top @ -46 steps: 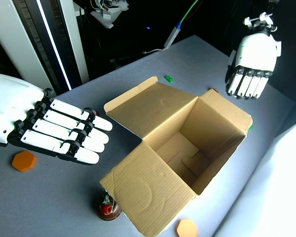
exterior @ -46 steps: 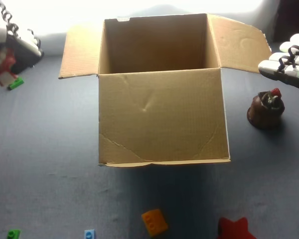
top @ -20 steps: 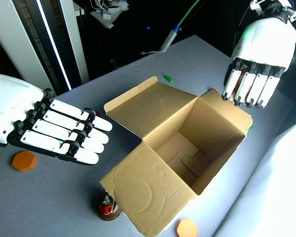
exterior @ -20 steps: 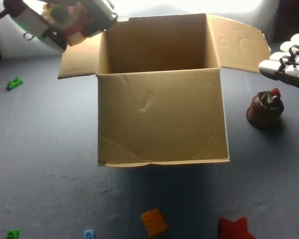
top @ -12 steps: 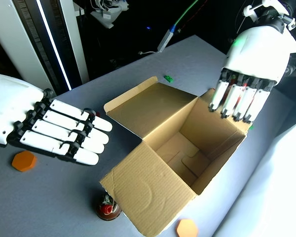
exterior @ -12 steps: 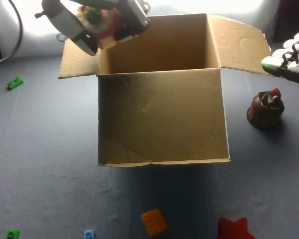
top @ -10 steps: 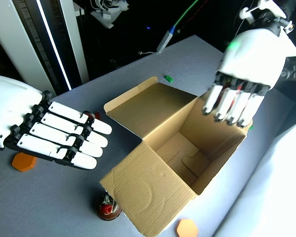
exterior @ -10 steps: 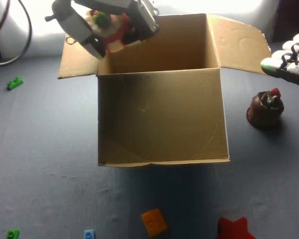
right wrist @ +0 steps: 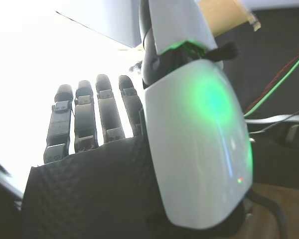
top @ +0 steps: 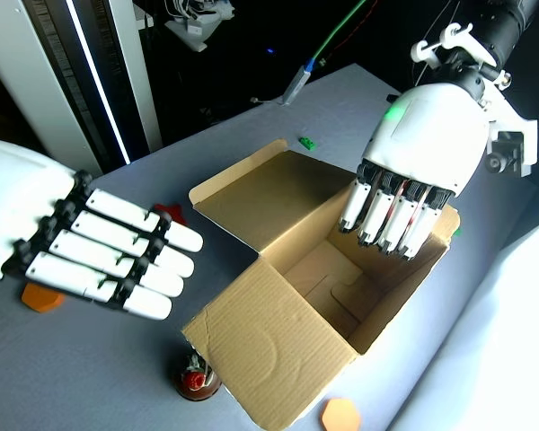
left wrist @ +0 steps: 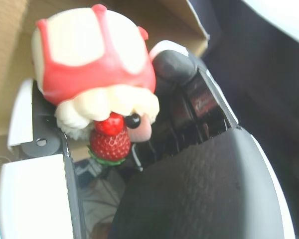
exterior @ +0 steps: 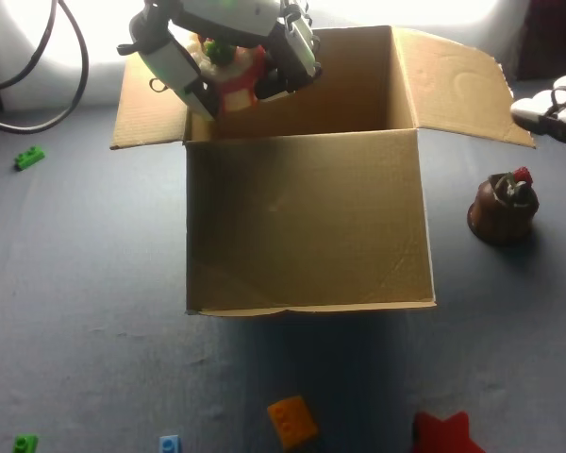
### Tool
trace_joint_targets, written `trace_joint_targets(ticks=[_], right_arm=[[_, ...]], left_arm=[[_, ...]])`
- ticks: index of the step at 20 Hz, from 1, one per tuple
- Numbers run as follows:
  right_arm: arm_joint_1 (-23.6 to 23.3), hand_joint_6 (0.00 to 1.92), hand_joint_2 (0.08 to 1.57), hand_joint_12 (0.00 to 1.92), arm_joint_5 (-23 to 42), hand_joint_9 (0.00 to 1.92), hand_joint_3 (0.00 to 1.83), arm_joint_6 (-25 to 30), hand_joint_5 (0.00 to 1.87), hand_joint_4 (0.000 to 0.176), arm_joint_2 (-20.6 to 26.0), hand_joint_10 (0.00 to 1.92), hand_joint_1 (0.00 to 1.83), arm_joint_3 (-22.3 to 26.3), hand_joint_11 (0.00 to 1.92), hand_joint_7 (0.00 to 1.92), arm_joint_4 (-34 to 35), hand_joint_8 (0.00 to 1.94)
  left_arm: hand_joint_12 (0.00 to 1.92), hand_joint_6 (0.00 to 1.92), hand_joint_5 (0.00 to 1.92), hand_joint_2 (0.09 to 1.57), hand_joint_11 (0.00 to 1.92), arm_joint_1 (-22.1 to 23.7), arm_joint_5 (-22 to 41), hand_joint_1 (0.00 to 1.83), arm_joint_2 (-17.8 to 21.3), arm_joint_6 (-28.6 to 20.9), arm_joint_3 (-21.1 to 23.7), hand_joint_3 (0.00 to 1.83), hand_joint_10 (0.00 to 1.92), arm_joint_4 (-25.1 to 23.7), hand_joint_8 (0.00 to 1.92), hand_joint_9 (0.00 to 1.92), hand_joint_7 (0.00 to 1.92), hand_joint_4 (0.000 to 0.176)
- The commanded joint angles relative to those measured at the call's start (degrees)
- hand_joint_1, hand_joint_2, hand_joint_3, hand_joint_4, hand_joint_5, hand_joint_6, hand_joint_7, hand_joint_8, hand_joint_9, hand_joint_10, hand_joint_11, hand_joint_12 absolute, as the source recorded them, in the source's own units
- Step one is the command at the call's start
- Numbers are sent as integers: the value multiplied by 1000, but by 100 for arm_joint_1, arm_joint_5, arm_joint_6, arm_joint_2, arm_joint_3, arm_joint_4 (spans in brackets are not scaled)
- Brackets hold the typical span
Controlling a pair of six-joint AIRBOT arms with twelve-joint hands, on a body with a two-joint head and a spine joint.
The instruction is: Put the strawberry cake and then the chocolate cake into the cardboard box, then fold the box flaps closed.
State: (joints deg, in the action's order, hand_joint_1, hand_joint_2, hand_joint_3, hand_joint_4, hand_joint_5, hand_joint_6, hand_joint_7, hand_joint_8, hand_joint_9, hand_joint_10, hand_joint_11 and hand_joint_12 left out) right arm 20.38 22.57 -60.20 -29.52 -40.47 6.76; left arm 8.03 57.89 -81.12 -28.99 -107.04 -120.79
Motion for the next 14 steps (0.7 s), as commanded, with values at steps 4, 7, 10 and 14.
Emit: trace_joint_targets(ticks=[4, 7, 10, 14], right_arm=[[-77, 0, 1014, 58, 548, 12, 4, -13, 0, 3, 33, 4, 1053, -170, 0, 30, 634, 4], [-80, 0, 1013, 8, 432, 12, 2, -12, 0, 8, -25, 4, 1045, -343, 0, 31, 1231, 3], [-123, 0, 1020, 18, 124, 8, 4, -11, 0, 8, -93, 2, 1032, -517, 11, 33, 1701, 3], [-180, 0, 1021, 82, -490, 9, 0, 52, 0, 10, -327, 0, 1037, -881, 0, 34, 2549, 0]], left_arm=[[1461, 215, 448, 1103, 178, 7, -210, 838, 45, 48, 37, 0, 581, 408, 189, 467, 513, 0], [1249, 4, 281, 1032, 3, 1, -214, 540, 96, 67, 77, 0, 68, 400, 1, 378, 335, 30], [1093, 0, 161, 932, 0, 36, -218, 423, 171, 75, 121, 0, 0, 395, 0, 232, 179, 56], [965, 0, 90, 888, 0, 124, -173, 364, 268, 82, 39, 0, 0, 304, 3, 149, 88, 77]])
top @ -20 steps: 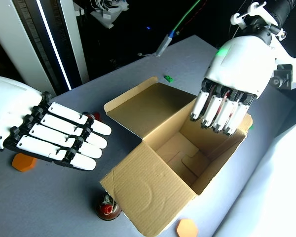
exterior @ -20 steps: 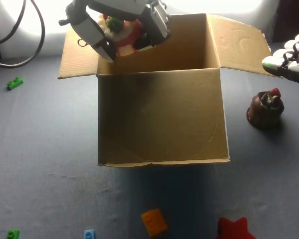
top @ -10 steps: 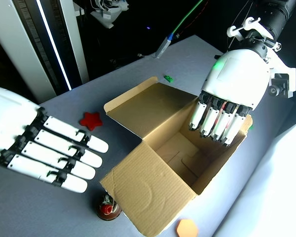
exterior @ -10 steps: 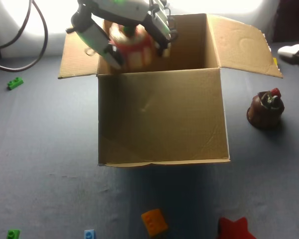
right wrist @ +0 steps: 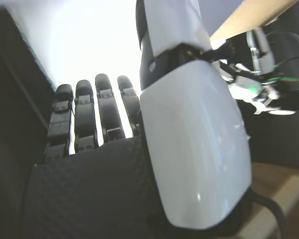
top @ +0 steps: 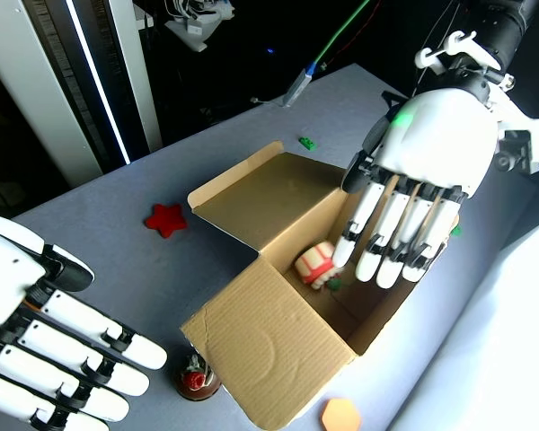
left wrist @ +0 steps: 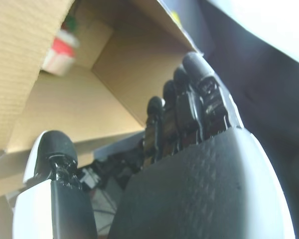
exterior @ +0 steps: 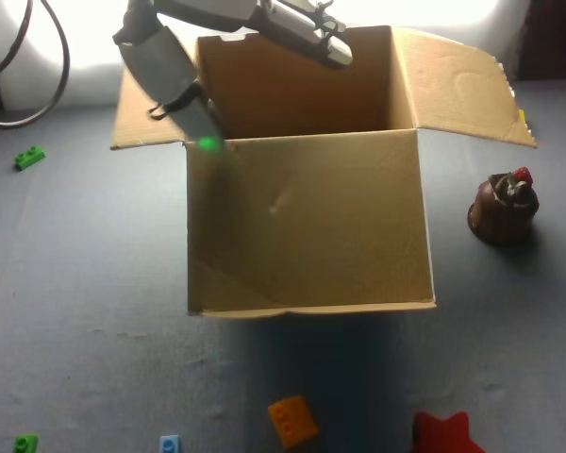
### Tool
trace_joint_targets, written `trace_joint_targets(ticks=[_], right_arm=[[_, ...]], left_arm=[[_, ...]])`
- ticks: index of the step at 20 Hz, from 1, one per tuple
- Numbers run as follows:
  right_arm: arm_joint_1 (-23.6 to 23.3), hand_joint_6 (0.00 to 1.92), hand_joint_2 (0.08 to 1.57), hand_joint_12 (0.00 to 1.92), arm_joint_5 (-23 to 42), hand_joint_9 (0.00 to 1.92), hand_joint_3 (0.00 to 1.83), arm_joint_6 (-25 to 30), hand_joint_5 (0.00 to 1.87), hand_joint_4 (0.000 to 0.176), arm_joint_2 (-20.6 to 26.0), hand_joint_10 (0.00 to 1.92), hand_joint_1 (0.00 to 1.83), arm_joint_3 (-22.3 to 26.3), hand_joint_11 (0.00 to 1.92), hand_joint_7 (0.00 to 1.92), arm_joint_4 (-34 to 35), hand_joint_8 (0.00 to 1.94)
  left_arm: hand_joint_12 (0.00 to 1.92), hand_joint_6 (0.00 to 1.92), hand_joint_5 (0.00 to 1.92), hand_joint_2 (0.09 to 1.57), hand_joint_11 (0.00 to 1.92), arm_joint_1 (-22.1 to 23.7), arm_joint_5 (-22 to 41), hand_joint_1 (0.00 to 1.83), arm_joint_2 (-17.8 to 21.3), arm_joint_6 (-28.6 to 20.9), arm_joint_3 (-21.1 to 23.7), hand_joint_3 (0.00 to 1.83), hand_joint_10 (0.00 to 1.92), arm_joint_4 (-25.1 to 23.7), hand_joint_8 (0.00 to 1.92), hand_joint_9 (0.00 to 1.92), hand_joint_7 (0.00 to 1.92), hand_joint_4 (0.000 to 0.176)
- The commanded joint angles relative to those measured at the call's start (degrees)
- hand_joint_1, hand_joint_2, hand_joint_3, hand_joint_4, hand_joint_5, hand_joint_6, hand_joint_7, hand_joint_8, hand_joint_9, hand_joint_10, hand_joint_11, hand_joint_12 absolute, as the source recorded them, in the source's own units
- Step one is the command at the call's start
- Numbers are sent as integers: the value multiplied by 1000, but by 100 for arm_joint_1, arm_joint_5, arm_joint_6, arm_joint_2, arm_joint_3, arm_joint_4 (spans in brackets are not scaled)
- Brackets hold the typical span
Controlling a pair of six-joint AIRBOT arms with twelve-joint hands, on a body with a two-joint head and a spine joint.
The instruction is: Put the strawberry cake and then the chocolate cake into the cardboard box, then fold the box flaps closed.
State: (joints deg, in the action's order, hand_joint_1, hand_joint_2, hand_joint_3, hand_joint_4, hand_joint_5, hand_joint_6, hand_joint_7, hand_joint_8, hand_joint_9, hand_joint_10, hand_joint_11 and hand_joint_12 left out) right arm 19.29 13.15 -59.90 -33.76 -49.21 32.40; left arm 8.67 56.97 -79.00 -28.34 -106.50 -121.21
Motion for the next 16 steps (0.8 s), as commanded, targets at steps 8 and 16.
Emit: trace_joint_targets(ticks=[8, 16], right_arm=[[239, 0, 991, 0, 707, 10, 0, 383, 0, 13, -402, 3, 1043, -507, 0, 28, 840, 0], [359, 0, 979, 0, 818, 5, 0, 656, 0, 8, -913, 2, 1060, -876, 0, 2, 1243, 1]], left_arm=[[828, 4, 113, 1058, 0, 367, 72, 132, 544, -63, -85, 25, 10, 56, 7, 231, 190, 39], [721, 2, 117, 1092, 0, 388, 263, 0, 1554, -375, 424, 7, 2, -213, 2, 215, 192, 36]])
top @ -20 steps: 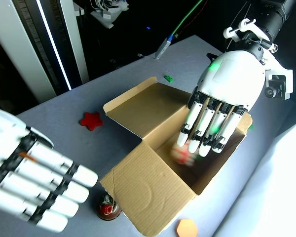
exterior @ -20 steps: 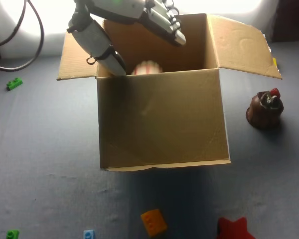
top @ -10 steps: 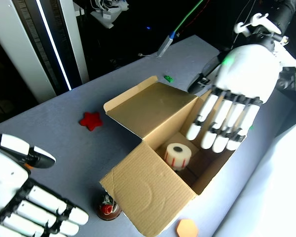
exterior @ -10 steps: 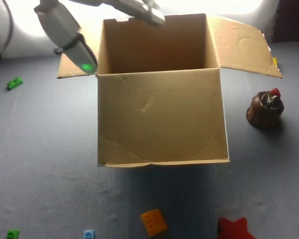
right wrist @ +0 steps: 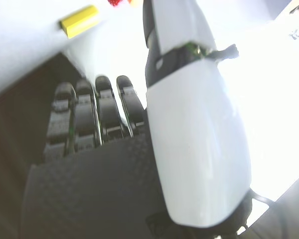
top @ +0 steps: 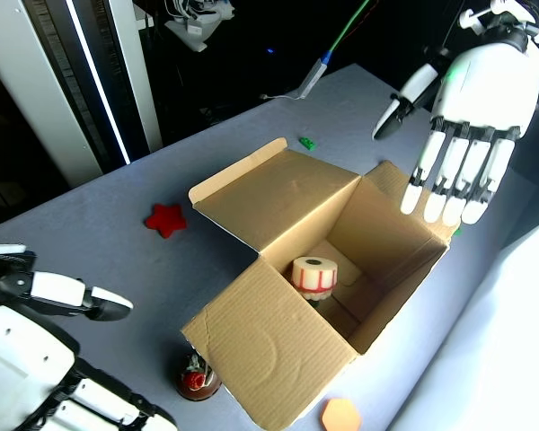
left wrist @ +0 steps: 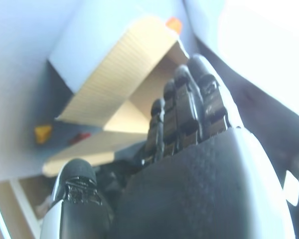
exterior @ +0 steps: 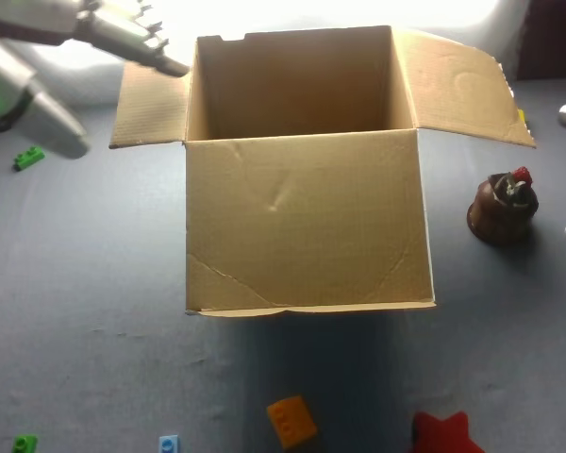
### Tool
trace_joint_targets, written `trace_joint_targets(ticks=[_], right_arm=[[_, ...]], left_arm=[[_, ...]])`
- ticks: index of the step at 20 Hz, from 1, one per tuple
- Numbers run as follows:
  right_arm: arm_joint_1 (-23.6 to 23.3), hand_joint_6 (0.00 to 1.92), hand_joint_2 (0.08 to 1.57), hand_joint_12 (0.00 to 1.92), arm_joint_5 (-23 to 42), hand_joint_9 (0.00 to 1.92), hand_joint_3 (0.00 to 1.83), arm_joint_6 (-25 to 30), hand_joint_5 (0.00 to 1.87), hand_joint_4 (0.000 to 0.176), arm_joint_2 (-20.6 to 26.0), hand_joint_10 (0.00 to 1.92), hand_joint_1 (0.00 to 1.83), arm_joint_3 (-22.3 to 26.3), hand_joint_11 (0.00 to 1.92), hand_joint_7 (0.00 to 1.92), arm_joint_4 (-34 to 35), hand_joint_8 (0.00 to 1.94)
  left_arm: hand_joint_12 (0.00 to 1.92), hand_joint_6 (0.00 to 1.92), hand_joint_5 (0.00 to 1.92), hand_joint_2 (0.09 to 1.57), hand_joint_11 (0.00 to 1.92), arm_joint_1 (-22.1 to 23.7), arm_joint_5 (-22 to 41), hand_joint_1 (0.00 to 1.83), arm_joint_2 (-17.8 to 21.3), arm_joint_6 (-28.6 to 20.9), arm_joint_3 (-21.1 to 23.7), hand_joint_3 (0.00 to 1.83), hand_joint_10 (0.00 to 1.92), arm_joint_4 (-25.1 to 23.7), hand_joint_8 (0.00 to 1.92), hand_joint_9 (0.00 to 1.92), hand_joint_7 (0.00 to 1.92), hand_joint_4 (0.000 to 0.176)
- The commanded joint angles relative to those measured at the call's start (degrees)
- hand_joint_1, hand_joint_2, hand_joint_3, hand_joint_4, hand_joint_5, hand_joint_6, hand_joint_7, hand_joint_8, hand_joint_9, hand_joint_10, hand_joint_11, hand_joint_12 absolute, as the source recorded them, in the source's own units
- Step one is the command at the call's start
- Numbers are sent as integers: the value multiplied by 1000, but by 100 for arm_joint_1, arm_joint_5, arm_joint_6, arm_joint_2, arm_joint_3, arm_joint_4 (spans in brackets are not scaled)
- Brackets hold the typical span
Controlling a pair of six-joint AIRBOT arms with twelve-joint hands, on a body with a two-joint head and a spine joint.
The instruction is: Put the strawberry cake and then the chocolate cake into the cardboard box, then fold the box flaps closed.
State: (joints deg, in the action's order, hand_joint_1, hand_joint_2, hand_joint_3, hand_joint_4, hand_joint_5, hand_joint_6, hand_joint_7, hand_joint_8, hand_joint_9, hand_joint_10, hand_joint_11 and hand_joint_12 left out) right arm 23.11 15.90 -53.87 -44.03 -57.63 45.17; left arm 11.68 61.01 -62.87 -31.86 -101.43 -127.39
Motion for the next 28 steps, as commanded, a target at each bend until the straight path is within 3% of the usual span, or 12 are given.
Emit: trace_joint_targets(ticks=[1, 4, 9, 13, 16, 20, 25, 26, 28], right_arm=[[-24, 0, 969, 0, 547, 18, 0, 82, 0, 8, 47, 7, 1091, -59, 1, 17, -33, 7], [-28, 0, 960, 2, 616, 20, 0, 150, 0, 14, -131, 8, 1117, -153, 5, 8, -33, 1], [-24, 0, 965, 0, 777, 8, 0, 147, 0, 9, -477, 2, 1138, -429, 0, 2, -33, 1], [-16, 0, 984, 0, 839, 0, 0, 106, 0, 20, -909, 0, 1123, -854, 0, 0, -41, 0], [43, 0, 974, 0, 842, 0, 0, 91, 0, 18, -1243, 0, 1100, -1201, 0, 0, -81, 0], [123, 0, 962, 0, 942, 6, 0, 91, 0, 16, -1539, 2, 1142, -1418, 1, 37, -374, 14], [143, 15, 955, 13, 983, 30, 0, 91, 42, 15, -1776, 10, 1118, -1563, 19, 78, -590, 18], [144, 13, 968, 19, 991, 40, 0, 91, 39, 4, -1797, 13, 1135, -1575, 27, 82, -608, 17], [144, 5, 972, 29, 1025, 36, 0, 91, 22, 0, -1805, 11, 1148, -1582, 28, 48, -610, 1]], left_arm=[[715, 1, 116, 1091, 0, 87, -126, 0, 109, -36, 34, 5, 0, 382, 0, 207, 187, 40], [712, 0, 111, 1092, 0, 74, -67, 17, 476, -105, 258, 3, 0, 252, 0, 191, 173, 41], [694, 3, 110, 1108, 0, -115, 11, 1, 995, -171, 547, 6, 2, 251, 3, 192, 165, 43], [712, 8, 117, 1131, 0, -694, -119, 24, 1477, -113, 1021, 11, 4, 334, 9, 203, 177, 42], [706, 3, 121, 1146, 0, -1169, -280, 39, 1711, 63, 1262, 8, 1, 873, 3, 210, 174, 27], [850, 8, 150, 1143, 0, -1580, -388, 70, 1823, 293, 1391, 1, 8, 1540, 7, 246, 214, 32], [862, 13, 204, 1145, 0, -2071, -612, 124, 1751, 492, 1347, 0, 2, 2167, 2, 232, 210, 20], [859, 7, 195, 1151, 0, -2244, -678, 111, 1701, 555, 1315, 2, 2, 2364, 2, 232, 211, 15], [805, 1, 189, 1165, 0, -2585, -803, 122, 1591, 667, 1250, 4, 0, 2709, 0, 212, 195, 15]])
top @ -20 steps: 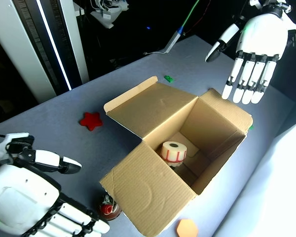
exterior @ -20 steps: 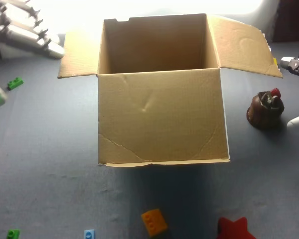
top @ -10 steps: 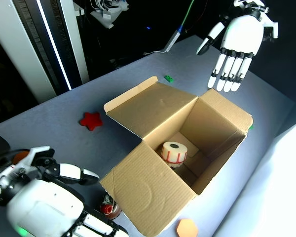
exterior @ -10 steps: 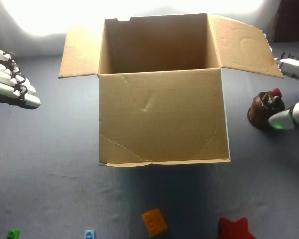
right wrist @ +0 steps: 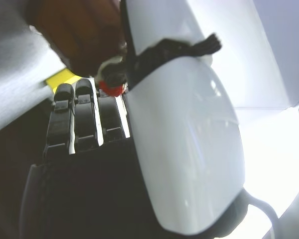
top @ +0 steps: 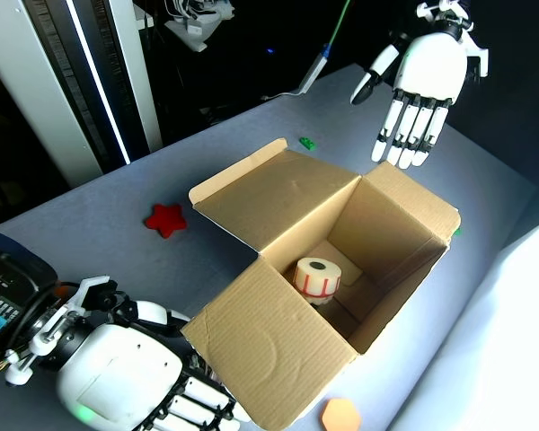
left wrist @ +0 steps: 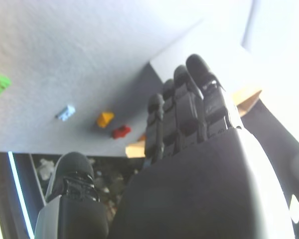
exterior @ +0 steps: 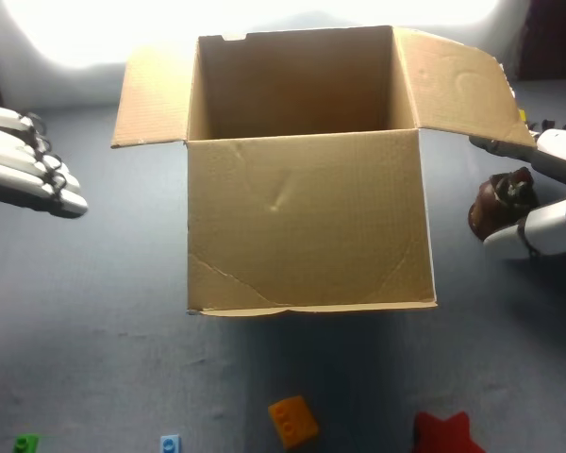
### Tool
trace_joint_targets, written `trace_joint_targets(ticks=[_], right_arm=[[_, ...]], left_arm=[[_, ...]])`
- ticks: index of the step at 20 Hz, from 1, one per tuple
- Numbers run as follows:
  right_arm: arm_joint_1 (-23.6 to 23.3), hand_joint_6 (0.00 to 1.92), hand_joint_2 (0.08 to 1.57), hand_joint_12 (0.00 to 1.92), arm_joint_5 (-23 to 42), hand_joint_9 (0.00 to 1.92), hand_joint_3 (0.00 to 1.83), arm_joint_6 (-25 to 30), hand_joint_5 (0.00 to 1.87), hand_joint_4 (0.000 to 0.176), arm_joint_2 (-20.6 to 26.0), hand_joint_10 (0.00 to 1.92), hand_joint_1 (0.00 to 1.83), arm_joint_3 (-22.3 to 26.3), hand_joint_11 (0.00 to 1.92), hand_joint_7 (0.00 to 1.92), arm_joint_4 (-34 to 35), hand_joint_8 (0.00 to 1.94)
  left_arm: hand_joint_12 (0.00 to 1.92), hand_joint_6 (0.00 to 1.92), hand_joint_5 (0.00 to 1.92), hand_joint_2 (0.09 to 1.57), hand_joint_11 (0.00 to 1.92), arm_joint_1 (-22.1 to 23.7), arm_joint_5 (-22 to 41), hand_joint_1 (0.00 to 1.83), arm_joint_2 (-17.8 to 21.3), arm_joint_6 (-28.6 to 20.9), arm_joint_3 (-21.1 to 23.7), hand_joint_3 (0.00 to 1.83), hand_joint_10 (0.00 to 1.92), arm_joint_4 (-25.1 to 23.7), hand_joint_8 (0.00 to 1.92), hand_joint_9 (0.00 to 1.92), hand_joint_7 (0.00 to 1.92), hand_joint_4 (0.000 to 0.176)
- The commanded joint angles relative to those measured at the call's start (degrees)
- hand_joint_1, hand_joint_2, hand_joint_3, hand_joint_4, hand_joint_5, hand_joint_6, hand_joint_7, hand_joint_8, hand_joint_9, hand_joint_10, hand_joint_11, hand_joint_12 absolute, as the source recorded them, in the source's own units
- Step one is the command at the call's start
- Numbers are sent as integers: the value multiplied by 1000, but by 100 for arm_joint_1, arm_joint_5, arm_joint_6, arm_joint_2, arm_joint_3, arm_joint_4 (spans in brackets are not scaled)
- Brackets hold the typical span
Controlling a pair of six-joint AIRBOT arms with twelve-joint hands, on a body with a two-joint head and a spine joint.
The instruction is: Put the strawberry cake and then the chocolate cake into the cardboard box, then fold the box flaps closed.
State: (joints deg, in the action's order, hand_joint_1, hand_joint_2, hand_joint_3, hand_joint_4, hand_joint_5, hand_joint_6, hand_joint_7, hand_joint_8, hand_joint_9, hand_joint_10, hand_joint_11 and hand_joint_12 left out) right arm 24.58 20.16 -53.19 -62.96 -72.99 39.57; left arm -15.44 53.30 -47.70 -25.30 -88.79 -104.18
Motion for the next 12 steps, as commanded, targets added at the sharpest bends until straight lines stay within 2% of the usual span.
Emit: trace_joint_targets(ticks=[1, 3, 4, 6, 8, 9, 10, 11, 12], right_arm=[[4, 1, 979, 25, 609, 26, 1, 24, 15, 6, 86, 6, 1136, -47, 7, 28, -51, 0], [28, 2, 959, 69, 612, 29, 0, 24, 13, 13, 84, 4, 1129, -50, 0, 13, -51, 0], [38, 3, 946, 196, 620, 60, 0, 24, 20, 23, 84, 12, 1102, -53, 0, 30, -51, 1], [49, 3, 945, 57, 630, 34, 0, 25, 27, 22, 86, 8, 1098, -61, 0, 13, -51, 1], [49, 9, 964, 71, 647, 33, 4, 27, 50, 27, 86, 7, 1107, -63, 0, 37, -51, 4], [49, 18, 999, 287, 652, 133, 6, 29, 128, 3, 87, 28, 1148, -63, 0, 130, -51, 2], [49, 36, 1007, 636, 654, 236, 4, 30, 210, 0, 87, 55, 1185, -63, 0, 224, -51, 15], [49, 82, 1028, 1068, 659, 400, 9, 32, 356, 0, 87, 113, 1222, -63, 0, 376, -51, 48], [48, 122, 1079, 1333, 666, 556, 27, 37, 475, 0, 88, 186, 1196, -63, 25, 508, -51, 73]], left_arm=[[831, 3, 196, 1169, 0, 18, -96, 95, 6, 30, -46, 4, 4, 469, 4, 222, 210, 9], [797, 0, 147, 1189, 0, -135, -177, 33, -115, 87, -93, 8, 0, 567, 0, 196, 162, 11], [791, 1, 144, 1203, 0, -189, -190, 56, -154, 137, -114, 11, 1, 664, 0, 196, 156, 8], [784, 5, 162, 1197, 0, -235, -275, 136, -274, 266, -232, 2, 2, 931, 0, 201, 159, 3], [781, 11, 183, 1201, 0, -241, -383, 137, -376, 314, -373, 3, 2, 1012, 0, 203, 160, 1], [775, 11, 188, 1200, 0, -266, -428, 116, -424, 349, -451, 3, 1, 1145, 0, 200, 155, 9], [773, 15, 202, 1199, 0, -278, -428, 134, -434, 384, -472, 2, 4, 1212, 6, 209, 170, 6], [770, 7, 188, 1191, 0, -280, -436, 141, -442, 413, -481, 0, 2, 1255, 5, 205, 170, 3], [790, 3, 171, 1183, 0, -281, -447, 144, -457, 432, -491, 0, 0, 1308, 2, 200, 167, 7]])
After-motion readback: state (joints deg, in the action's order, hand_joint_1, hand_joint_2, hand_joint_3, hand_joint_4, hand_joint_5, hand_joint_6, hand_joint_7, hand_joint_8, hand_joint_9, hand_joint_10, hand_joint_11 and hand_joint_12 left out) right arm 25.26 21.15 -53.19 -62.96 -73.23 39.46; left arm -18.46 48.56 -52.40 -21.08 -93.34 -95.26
